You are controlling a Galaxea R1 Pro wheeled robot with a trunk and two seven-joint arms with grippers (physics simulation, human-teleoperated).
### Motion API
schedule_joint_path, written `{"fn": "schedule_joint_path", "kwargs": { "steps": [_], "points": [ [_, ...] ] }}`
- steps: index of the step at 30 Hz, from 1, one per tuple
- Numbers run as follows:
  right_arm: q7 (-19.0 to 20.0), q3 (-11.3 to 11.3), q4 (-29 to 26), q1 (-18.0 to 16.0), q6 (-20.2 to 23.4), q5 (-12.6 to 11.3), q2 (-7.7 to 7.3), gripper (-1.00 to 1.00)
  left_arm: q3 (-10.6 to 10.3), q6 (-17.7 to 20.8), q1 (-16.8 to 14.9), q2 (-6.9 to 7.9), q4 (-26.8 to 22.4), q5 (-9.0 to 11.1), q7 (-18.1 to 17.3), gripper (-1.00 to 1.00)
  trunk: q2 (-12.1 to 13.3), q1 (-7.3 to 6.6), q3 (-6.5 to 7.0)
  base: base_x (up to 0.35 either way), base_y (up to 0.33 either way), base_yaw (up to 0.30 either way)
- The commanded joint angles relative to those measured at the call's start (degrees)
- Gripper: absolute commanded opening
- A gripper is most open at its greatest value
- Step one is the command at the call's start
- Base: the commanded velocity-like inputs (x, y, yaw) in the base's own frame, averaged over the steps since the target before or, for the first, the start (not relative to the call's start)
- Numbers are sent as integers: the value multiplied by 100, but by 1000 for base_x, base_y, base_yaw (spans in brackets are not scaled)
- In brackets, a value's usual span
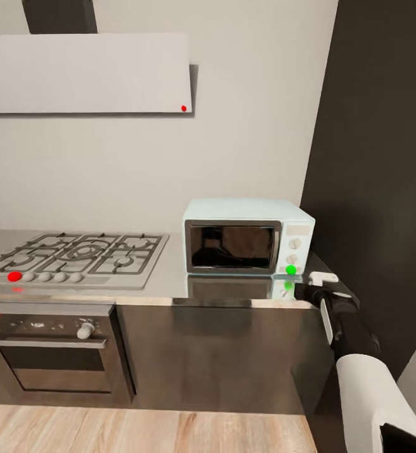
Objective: In the kitchen, take the popcorn bag from the countertop, put it into the microwave, and heat it until the popcorn is cooked so the cooked popcorn ends up inside the bag.
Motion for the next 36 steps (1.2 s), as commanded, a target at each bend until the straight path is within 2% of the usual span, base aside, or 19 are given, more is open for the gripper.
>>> {"fn": "schedule_joint_path", "kwargs": {
  "steps": [1,13,19,20,22,23,25,26,28,30,32,35,36],
  "points": [
    [59,-15,-19,-5,23,60,4,-100,-47,-16,-3,-3,1,40,15,100,-4,-4,-6,-346,0,0],
    [59,-7,-21,-5,18,55,40,-100,-47,-16,-3,-5,8,48,15,100,-4,-4,-6,-346,0,0],
    [33,9,164,-5,8,27,55,-100,-42,-25,-3,11,9,56,21,100,-4,-4,-6,-315,0,0],
    [28,10,362,-5,-10,22,59,-100,-40,-29,-3,21,10,69,23,100,-4,-4,-6,-96,0,0],
    [-9,15,1695,-5,-79,112,61,-100,-38,-33,-3,29,10,88,24,100,-4,-4,-6,-22,0,0],
    [-20,17,2251,-5,-190,299,65,-100,-38,-33,-3,30,10,95,24,100,-4,-4,-6,-7,0,0],
    [-154,8,3486,-5,-676,879,63,-100,-36,-33,-3,30,10,105,24,100,-4,-4,-6,-2,0,0],
    [-275,-1,4019,-5,-892,1008,49,-100,-37,-33,-3,30,10,107,24,100,-4,-4,-6,0,0,0],
    [-591,-7,4956,-22,-1366,1107,-9,-100,-37,-32,-3,29,10,109,24,100,-4,-4,-6,0,0,0],
    [-922,-7,5307,-46,-1744,1146,-31,-100,-36,-27,-3,29,10,109,24,100,-4,-4,-6,0,0,0],
    [-1097,-7,5388,33,-1854,1162,-37,-100,-37,-25,-1,30,10,109,24,100,-4,-4,-6,0,0,0],
    [-1179,-5,5421,731,-1930,1175,-44,-100,-38,-25,-3,30,10,105,24,100,-4,-4,-6,0,0,0],
    [-1193,0,5425,1264,-2133,1177,-45,-100,-38,-26,-3,30,10,107,24,100,-4,-4,-6,0,0,0]
  ]
}}
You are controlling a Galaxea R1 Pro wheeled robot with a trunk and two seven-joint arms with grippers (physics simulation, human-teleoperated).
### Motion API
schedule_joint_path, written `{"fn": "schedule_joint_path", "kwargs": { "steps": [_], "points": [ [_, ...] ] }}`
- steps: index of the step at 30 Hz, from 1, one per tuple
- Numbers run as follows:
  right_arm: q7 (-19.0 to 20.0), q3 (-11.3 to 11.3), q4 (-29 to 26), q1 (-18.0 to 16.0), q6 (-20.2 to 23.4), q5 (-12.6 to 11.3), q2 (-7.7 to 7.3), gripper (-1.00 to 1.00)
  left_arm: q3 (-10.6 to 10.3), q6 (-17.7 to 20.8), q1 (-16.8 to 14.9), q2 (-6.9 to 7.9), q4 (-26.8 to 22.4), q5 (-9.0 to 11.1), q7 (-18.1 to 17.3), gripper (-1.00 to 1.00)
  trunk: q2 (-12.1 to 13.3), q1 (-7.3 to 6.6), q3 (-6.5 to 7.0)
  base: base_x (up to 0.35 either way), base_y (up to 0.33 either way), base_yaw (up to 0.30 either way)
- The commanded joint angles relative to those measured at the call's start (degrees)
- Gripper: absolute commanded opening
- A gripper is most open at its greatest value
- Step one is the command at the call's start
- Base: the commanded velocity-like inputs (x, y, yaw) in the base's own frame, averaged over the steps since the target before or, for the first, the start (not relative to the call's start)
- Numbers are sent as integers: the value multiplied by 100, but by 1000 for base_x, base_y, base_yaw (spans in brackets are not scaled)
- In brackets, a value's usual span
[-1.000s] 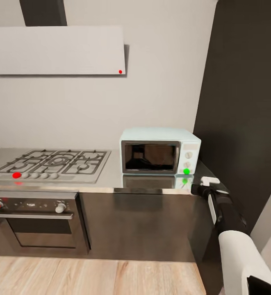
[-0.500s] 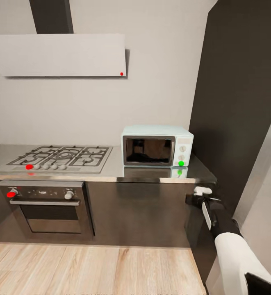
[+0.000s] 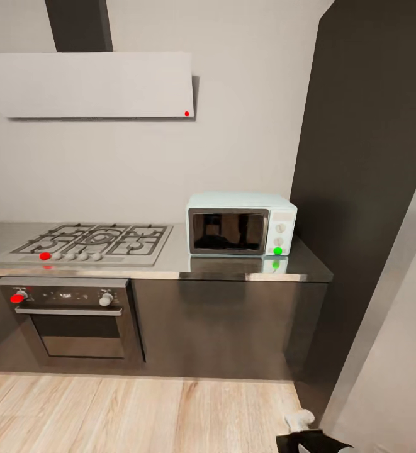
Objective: In the kitchen, take the popcorn bag from the countertop, put it into the microwave, and heat it until the popcorn is cooked so the cooked popcorn ends up inside the bag.
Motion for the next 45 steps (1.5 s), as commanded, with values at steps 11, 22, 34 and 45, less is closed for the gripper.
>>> {"fn": "schedule_joint_path", "kwargs": {
  "steps": [11,22,34,45],
  "points": [
    [79,-88,23,2475,-1183,-253,-271,-100,-40,-15,-2,7,1,43,20,100,-3,0,-7,0,0,0],
    [15,-71,3,2502,-1186,-400,-84,-100,-66,-32,-3,174,-54,-37,72,100,-3,0,-7,0,0,0],
    [15,-71,3,2503,-1186,-400,-84,-100,-66,-32,-3,174,-57,-37,73,100,-3,0,-7,0,0,0],
    [15,-59,3,2502,-1186,-390,-84,-100,-66,-32,-3,174,-57,-37,74,100,-3,0,-7,0,0,0]
  ]
}}
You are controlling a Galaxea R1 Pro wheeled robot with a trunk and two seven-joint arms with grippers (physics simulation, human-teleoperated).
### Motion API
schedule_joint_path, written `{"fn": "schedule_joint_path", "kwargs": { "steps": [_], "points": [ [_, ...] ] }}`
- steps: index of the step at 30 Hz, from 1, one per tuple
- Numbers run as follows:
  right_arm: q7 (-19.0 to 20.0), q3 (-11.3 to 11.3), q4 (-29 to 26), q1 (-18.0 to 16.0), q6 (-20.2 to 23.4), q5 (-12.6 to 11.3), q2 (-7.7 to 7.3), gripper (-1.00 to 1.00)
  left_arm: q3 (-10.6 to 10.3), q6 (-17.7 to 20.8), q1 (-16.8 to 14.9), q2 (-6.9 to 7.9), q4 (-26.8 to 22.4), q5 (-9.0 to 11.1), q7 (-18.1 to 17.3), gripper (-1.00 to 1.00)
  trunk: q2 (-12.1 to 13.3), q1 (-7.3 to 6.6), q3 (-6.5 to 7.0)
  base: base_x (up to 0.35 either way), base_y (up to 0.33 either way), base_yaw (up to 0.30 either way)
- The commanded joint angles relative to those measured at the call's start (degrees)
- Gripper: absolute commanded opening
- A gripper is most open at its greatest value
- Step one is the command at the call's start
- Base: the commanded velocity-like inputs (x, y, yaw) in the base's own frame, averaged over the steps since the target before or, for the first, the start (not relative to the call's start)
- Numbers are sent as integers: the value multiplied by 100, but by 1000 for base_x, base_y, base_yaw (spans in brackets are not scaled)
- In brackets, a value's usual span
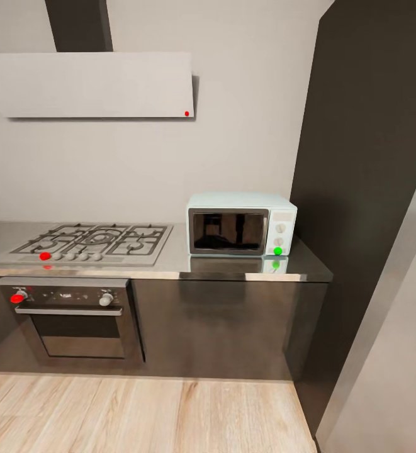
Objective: In the kitchen, take the popcorn bag from the countertop, put it into the microwave, and heat it until the popcorn is cooked so the cooked popcorn ends up inside the bag.
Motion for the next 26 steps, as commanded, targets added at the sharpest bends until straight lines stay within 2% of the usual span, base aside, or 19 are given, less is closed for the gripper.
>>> {"fn": "schedule_joint_path", "kwargs": {
  "steps": [1,26],
  "points": [
    [12,-41,17,-6,-32,41,-4,-100,-48,-15,-3,-2,1,37,23,100,-3,0,-6,0,0,0],
    [12,-55,8,-5,-31,47,-4,-100,-56,-15,-3,-10,-4,28,19,100,-3,0,-6,0,0,0]
  ]
}}
